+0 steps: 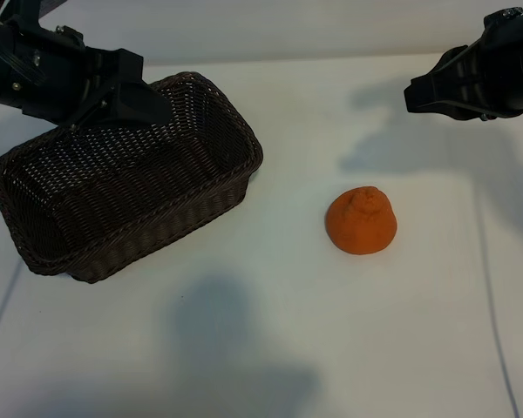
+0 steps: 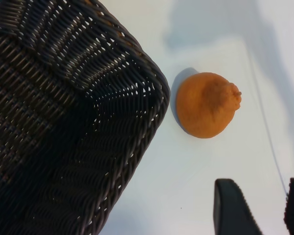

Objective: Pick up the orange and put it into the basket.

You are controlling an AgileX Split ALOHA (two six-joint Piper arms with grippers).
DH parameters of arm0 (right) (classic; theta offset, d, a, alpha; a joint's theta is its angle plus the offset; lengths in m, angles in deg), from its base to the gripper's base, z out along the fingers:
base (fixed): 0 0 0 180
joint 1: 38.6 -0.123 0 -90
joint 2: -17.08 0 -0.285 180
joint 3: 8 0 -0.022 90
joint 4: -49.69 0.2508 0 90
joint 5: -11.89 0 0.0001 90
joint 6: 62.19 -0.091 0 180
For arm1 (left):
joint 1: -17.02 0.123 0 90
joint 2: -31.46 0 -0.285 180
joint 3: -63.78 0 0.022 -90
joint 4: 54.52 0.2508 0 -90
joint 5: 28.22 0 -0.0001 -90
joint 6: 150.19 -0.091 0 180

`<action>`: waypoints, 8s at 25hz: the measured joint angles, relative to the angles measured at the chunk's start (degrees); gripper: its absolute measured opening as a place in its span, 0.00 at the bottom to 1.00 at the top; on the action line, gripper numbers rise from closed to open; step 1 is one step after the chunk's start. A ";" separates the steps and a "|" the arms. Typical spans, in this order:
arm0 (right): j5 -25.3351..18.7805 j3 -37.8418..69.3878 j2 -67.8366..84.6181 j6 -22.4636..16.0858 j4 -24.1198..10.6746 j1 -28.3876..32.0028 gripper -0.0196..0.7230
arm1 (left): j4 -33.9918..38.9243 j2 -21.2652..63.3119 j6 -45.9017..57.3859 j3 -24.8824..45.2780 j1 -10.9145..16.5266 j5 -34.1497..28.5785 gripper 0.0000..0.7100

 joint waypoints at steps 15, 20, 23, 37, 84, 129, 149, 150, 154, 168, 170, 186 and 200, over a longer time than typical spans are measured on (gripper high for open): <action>0.00 0.00 0.00 0.00 0.00 0.00 0.34 | -0.13 0.00 0.00 0.00 0.00 0.00 0.46; 0.00 0.00 0.00 0.00 0.00 0.00 0.34 | -0.13 0.00 0.00 0.00 0.00 0.00 0.46; 0.00 0.00 0.00 0.00 0.00 0.00 0.34 | -0.13 0.00 -0.05 0.00 0.00 0.46 0.46; 0.36 0.00 0.00 0.00 0.00 0.00 0.34 | -0.15 0.00 -0.18 0.00 0.00 3.41 0.46; -1.60 0.00 0.00 0.02 -1.10 0.00 0.34 | 23.86 8.22 15.24 0.05 24.76 -13.05 0.49; -0.96 0.00 0.00 0.02 -1.10 0.00 0.34 | 24.71 -14.36 22.86 1.01 24.82 -0.54 0.64; -0.90 0.00 0.00 0.02 -1.10 0.00 0.34 | 24.70 -17.27 24.98 11.52 17.72 6.68 0.64; -0.90 0.00 0.00 0.02 -1.10 0.00 0.34 | 24.70 -17.27 24.98 11.68 17.72 6.78 0.64; -0.90 0.00 0.00 0.02 -1.10 0.00 0.34 | 24.22 -17.27 24.98 11.97 17.72 7.23 0.55; -0.90 0.00 0.00 0.08 -1.10 0.00 0.34 | 23.13 -17.27 23.07 11.97 17.72 6.58 0.22; -0.90 0.00 0.00 0.03 -1.10 0.00 0.34 | 23.13 -17.27 22.87 11.97 17.72 5.99 0.22; -0.90 0.00 0.00 0.08 -1.10 0.00 0.34 | 25.53 -10.06 22.21 1.05 17.72 -7.06 0.21; -0.90 0.00 0.00 0.08 -1.10 0.00 0.34 | 25.28 -9.89 20.29 -1.14 17.72 -11.08 0.21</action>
